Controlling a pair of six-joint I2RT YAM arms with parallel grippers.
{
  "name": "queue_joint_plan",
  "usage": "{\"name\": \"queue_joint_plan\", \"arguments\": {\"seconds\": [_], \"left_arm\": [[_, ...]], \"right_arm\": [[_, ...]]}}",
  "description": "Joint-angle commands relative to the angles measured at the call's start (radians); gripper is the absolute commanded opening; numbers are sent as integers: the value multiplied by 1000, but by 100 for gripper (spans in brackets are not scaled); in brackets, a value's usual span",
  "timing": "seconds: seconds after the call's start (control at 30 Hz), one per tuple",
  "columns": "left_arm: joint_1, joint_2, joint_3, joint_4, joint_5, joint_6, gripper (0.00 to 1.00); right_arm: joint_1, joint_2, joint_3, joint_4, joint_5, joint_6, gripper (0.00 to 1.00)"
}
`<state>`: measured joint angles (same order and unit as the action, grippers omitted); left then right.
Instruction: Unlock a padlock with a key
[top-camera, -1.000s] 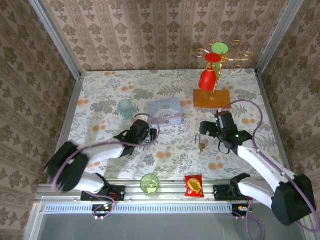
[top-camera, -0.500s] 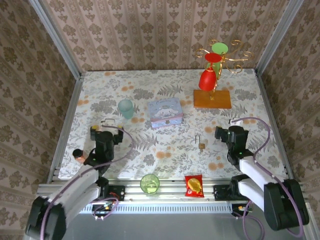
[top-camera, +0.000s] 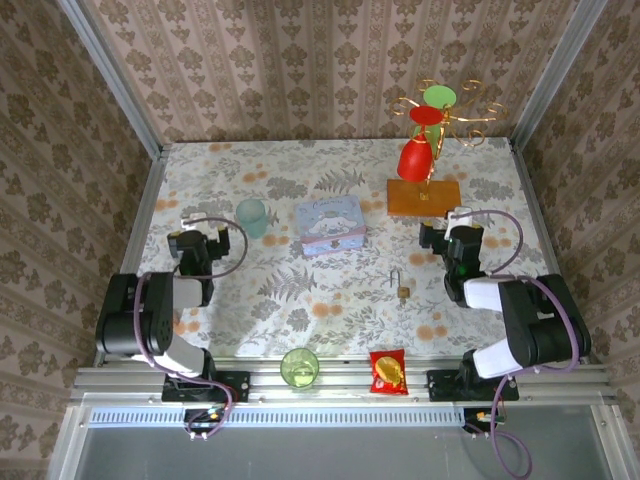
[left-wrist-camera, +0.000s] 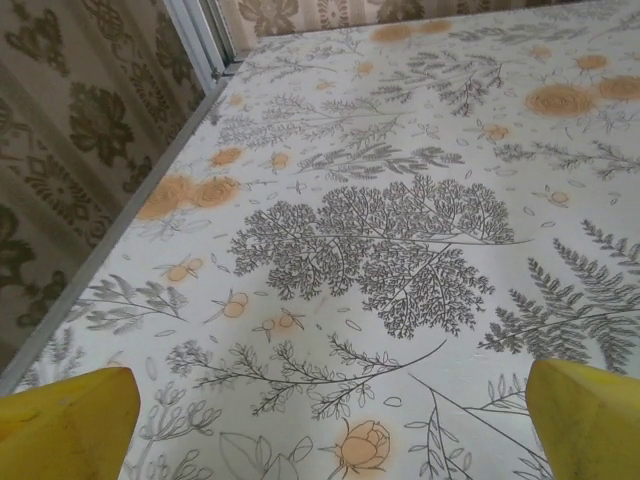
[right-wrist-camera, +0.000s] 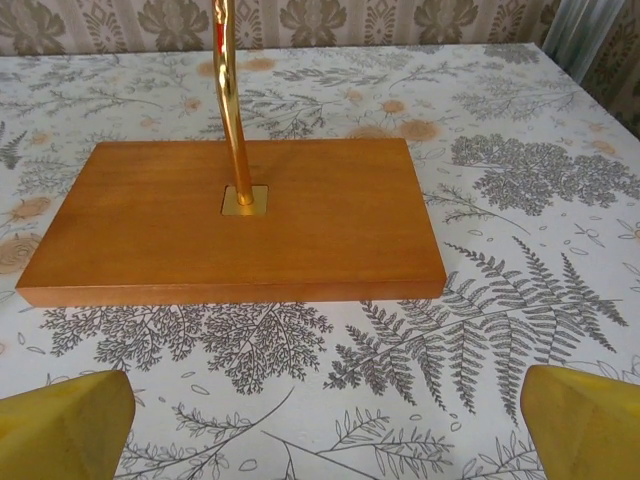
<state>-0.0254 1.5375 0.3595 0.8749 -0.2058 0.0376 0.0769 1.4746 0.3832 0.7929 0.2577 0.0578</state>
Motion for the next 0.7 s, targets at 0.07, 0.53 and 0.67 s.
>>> {"name": "queue_joint_plan", "arguments": {"seconds": [0.07,0.53,0.67], "left_arm": [[3,9,15,55,80,-16,100],[-28,23,12,90,-4,9,100],[-29,23,13,90,-3,9,100]], "right_arm": [[-32,53,23,51,-37,4,100],[-49,66,35,51,-112,-6,100],[-49,53,19,66,-117,-9,100]]}}
